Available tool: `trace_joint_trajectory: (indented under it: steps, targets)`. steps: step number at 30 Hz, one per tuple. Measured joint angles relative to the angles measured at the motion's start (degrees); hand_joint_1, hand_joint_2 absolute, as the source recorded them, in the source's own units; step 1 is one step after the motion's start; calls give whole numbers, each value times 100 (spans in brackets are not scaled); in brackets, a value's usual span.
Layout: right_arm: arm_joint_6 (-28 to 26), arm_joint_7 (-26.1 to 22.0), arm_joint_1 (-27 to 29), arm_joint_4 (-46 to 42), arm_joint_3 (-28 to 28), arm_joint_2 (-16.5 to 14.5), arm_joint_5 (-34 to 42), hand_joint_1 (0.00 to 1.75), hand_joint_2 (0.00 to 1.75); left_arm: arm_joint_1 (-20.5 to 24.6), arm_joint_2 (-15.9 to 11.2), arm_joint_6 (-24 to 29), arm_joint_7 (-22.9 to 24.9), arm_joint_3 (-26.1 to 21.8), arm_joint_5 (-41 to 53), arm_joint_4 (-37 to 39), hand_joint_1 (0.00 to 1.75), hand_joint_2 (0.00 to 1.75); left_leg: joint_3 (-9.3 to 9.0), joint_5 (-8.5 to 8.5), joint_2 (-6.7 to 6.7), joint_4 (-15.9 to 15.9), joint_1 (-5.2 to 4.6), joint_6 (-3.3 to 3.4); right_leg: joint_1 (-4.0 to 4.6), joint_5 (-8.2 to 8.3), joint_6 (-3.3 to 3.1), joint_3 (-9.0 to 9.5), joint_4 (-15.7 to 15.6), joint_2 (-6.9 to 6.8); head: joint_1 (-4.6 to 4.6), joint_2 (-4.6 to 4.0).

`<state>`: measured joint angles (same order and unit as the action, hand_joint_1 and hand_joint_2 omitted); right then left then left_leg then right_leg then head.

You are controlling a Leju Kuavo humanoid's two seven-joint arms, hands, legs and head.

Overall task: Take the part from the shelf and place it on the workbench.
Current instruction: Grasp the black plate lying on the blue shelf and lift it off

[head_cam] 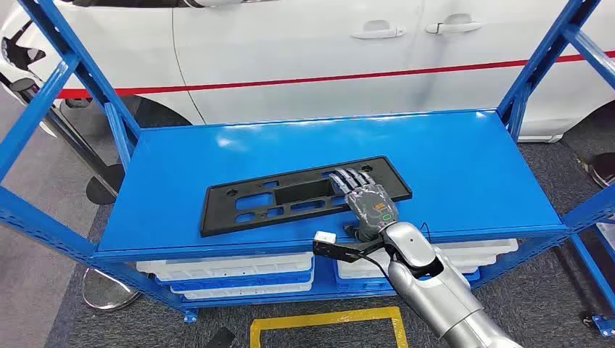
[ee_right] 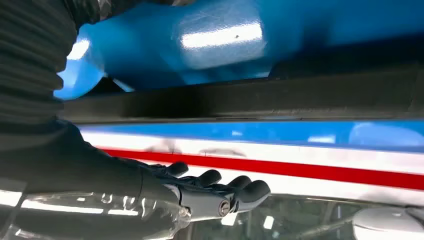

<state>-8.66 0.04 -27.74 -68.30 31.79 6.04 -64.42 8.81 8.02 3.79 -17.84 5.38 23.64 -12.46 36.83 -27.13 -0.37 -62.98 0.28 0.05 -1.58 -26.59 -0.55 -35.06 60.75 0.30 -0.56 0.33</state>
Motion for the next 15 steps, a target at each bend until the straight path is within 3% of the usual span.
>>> trace_joint_trajectory:
  steps: [2, 4, 5, 6, 8, 10, 12, 15]
  targets:
    - [21, 9, -20, 91, 62, -28, -12, 0, 175, 5, 0, 2, 1, -11, 4, 0, 0, 0, 205, -198, 0, -430, 7, -21, 8, -7, -13, 10, 0, -2, 0, 0]
    - [50, 24, -58, 250, 161, -73, -30, 86, 175, 1, 0, 3, 2, -27, 12, 0, 0, 0, 537, -441, 1, -1103, 18, -45, 23, -18, -33, 29, 0, -2, 0, 0]
    - [58, 28, -76, 320, 197, -88, -34, 129, 175, -6, 0, 3, 2, -33, 16, 0, 0, 0, 604, -431, 1, -1224, 21, -43, 30, -22, -39, 39, 0, 0, -1, 0]
    - [64, 29, -93, 387, 231, -103, -35, 173, 175, -11, -1, 4, 2, -37, 21, 0, 0, 0, 561, -320, 1, -1127, 22, -31, 34, -26, -41, 53, 0, 4, -1, 0]
    - [64, 27, -121, 517, 286, -137, -2, 175, 175, -7, -2, 5, 1, -57, 30, 0, 0, 0, 198, 36, 1, -412, 17, 23, 38, -37, -36, 90, -1, 13, -1, 0]
    - [46, 14, -134, 632, 316, -170, 74, 175, 175, 10, -2, 9, -1, -84, 38, 0, 0, 0, -124, 209, 4, 216, -13, 76, 51, -52, 4, 118, -9, 26, -1, 0]
    - [-1, 0, -134, 727, 329, -199, 150, 175, 175, 19, -1, 14, -3, -106, 46, 0, 0, 0, -195, 188, 6, 355, -45, 116, 57, -54, 68, 146, -45, 39, -1, 0]
    - [-116, 2, -112, 817, 331, -228, 204, 175, 175, 17, 4, 20, -4, -127, 55, 0, 0, 0, -300, 272, 28, 509, -13, 210, 56, -127, 159, 164, 2, 34, 4, 0]
